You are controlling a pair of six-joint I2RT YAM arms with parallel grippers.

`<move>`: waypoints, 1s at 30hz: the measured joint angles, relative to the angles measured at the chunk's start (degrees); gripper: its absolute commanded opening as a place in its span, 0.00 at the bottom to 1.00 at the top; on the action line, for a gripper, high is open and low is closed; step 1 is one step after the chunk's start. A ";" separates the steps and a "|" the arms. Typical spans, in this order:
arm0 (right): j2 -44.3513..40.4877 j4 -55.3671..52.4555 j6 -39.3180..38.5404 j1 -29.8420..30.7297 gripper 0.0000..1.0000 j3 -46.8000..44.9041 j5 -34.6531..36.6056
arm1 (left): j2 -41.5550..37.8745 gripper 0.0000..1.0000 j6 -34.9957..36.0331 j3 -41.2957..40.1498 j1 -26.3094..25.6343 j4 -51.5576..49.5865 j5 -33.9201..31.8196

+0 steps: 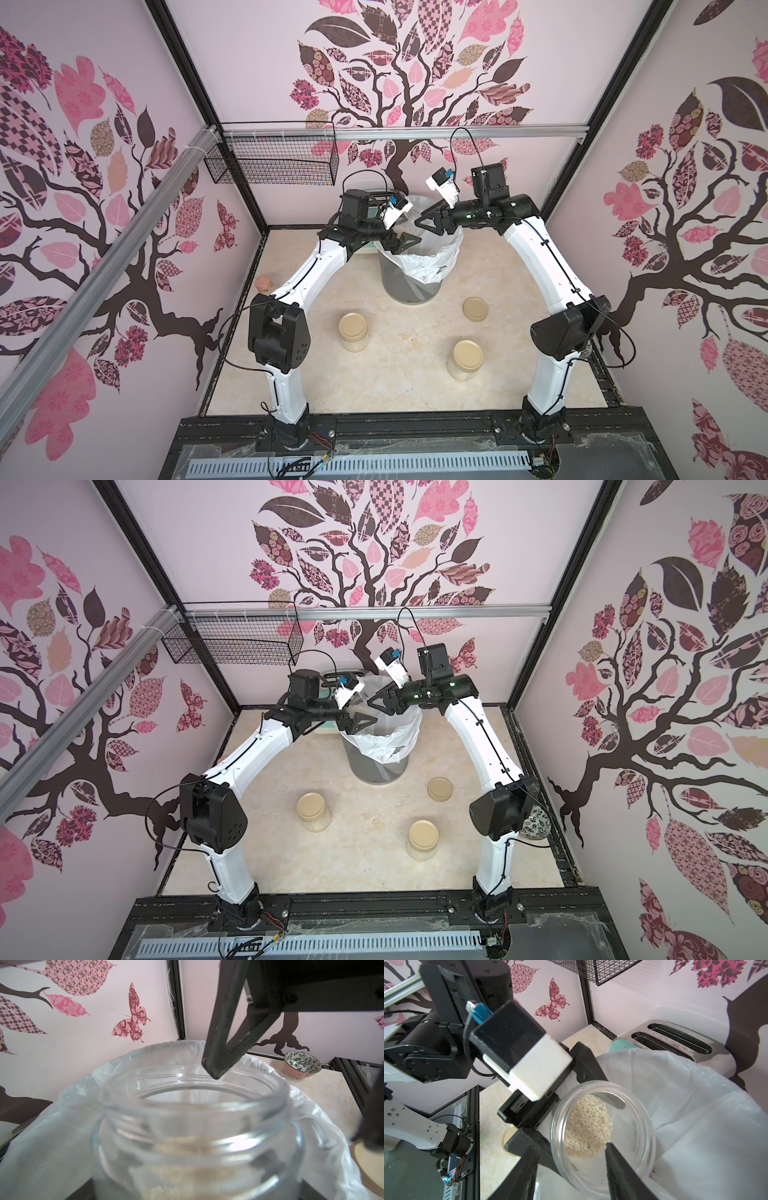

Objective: Empty moldy rice from jars
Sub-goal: Pour the moldy rice from the jar into the trash bin.

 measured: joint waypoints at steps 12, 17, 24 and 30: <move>0.00 -0.48 -1.16 0.42 0.48 0.00 -3.50 | 1.18 0.56 4.76 3.98 0.00 -6.86 2.03; 0.55 -0.63 -1.36 0.46 0.43 0.00 -5.09 | 2.27 0.56 6.36 6.12 0.00 -8.61 1.95; 2.75 -0.28 -1.64 0.39 0.36 0.00 -5.97 | 2.78 0.56 8.31 7.65 0.00 -11.32 2.01; 3.63 -0.04 -2.14 0.70 0.26 1.22 -7.02 | 3.87 0.58 10.88 10.29 0.00 -14.21 1.27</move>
